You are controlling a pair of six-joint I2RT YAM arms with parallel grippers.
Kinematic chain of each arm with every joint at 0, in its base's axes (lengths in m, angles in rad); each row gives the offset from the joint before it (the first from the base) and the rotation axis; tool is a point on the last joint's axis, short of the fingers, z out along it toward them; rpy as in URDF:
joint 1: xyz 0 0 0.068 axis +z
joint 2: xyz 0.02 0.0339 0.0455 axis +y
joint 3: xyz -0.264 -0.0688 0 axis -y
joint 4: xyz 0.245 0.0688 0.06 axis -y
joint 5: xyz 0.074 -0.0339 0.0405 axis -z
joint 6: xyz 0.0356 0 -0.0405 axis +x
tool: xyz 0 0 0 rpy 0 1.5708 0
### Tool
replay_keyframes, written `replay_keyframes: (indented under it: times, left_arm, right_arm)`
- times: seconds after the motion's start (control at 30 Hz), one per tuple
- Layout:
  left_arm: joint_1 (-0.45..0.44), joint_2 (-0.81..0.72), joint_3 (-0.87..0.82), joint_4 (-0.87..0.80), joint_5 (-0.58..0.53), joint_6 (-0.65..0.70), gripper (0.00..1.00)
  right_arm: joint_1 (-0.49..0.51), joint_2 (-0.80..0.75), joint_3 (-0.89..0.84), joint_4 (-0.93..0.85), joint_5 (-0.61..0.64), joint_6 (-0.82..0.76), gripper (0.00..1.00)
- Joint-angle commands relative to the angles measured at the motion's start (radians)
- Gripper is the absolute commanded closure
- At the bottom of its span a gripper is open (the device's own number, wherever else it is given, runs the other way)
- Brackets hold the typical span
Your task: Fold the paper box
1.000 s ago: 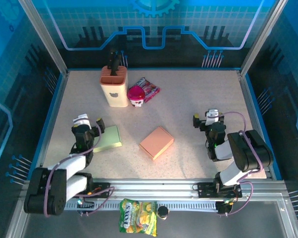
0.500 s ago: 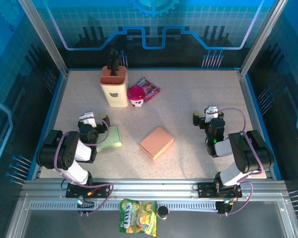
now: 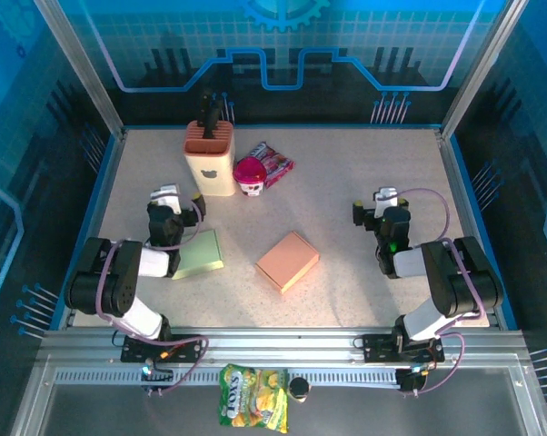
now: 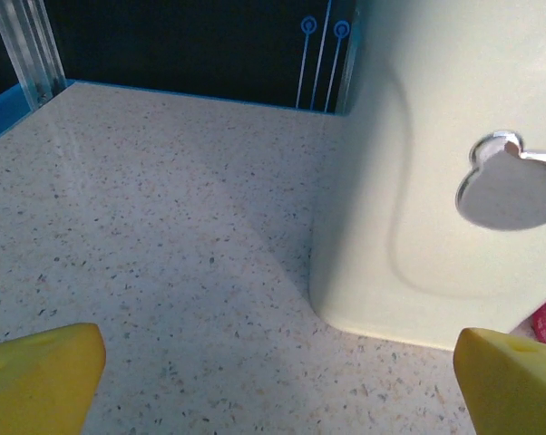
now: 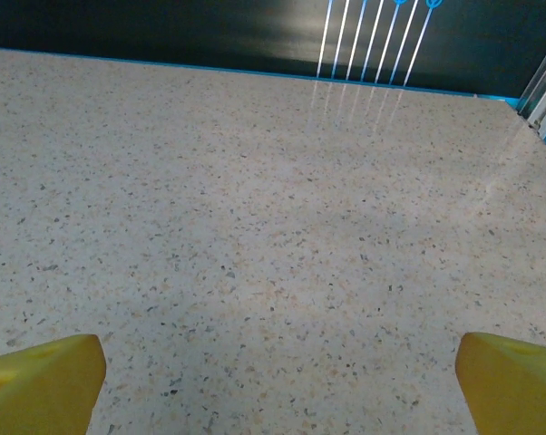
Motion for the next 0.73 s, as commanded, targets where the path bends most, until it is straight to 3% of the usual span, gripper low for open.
replay_keyframes:
  times: [0.0, 0.7]
  left_arm:
    - [-0.002, -0.015, -0.011, -0.032, -0.020, 0.012, 0.01]
    - [-0.005, -0.014, 0.010, -0.065, 0.012, 0.028, 0.01]
  right_arm:
    - [-0.016, -0.017, 0.012, -0.007, 0.010, 0.003, 0.00]
    - [-0.015, -0.015, 0.006, 0.007, 0.016, 0.001, 0.00]
